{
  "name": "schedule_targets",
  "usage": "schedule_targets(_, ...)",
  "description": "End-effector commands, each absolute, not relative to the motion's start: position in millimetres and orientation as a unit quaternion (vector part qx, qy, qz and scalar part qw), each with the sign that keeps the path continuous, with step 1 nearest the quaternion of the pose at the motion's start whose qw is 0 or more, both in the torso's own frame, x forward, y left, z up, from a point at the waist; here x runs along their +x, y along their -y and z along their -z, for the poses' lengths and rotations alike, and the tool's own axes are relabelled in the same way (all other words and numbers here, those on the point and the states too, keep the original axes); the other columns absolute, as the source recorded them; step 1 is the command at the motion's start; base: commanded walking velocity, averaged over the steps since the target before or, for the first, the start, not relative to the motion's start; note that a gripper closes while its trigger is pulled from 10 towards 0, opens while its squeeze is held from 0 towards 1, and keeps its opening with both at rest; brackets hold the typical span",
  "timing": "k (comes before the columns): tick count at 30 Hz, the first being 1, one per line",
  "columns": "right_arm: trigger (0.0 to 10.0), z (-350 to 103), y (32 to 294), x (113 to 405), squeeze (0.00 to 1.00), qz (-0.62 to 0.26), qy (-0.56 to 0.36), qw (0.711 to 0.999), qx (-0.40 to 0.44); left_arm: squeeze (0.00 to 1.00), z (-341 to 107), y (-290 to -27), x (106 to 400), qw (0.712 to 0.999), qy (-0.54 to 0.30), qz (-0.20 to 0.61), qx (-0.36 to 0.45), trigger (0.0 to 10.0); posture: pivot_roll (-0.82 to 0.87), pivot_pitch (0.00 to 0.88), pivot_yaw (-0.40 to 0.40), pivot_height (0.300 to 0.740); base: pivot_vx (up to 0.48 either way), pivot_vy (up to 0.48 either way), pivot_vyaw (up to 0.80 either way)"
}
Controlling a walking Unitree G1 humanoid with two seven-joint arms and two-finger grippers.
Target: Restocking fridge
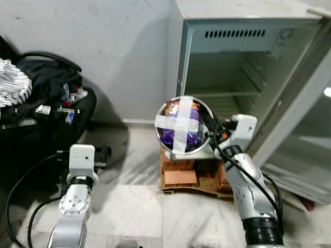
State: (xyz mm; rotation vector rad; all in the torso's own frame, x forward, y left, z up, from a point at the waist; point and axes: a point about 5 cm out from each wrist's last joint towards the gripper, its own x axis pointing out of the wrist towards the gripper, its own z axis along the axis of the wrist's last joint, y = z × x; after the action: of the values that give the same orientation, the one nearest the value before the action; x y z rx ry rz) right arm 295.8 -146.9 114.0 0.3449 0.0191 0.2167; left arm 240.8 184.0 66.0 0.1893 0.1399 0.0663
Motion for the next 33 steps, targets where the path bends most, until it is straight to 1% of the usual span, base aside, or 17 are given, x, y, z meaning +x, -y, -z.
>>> schedule_targets(1,10.0,-118,160,296,0.00,-0.081,0.006,0.983,0.166,0.00,-67,-176,242,0.993,-0.070,-0.019,0.098,10.0,0.11,0.007,-0.017,0.740,0.480,0.000,0.00)
schedule_targets(5,10.0,-117,162,295,0.00,-0.078,0.006,0.983,0.164,0.00,-66,-173,240,0.992,-0.078,-0.010,0.097,10.0,0.11,0.009,-0.015,0.740,0.446,0.000,0.00)
schedule_targets(7,10.0,-116,163,294,0.00,-0.077,0.005,0.983,0.164,0.00,-66,-173,240,0.993,-0.077,-0.014,0.087,10.0,0.11,0.011,-0.015,0.740,0.000,0.000,0.00)
schedule_targets(17,10.0,-112,167,290,0.00,-0.069,-0.002,0.984,0.161,0.00,-67,-170,238,0.993,-0.079,-0.001,0.092,10.0,0.11,0.017,-0.013,0.740,0.000,0.000,0.00)
schedule_targets(31,10.0,-105,167,283,0.00,-0.065,-0.015,0.984,0.164,0.00,-68,-170,237,0.993,-0.079,0.005,0.090,10.0,0.10,0.028,-0.009,0.740,0.000,-0.429,0.00)
schedule_targets(33,10.0,-103,166,282,0.00,-0.065,-0.019,0.984,0.166,0.00,-68,-171,237,0.994,-0.078,0.002,0.080,10.0,0.10,0.033,-0.009,0.740,0.000,-0.191,0.00)
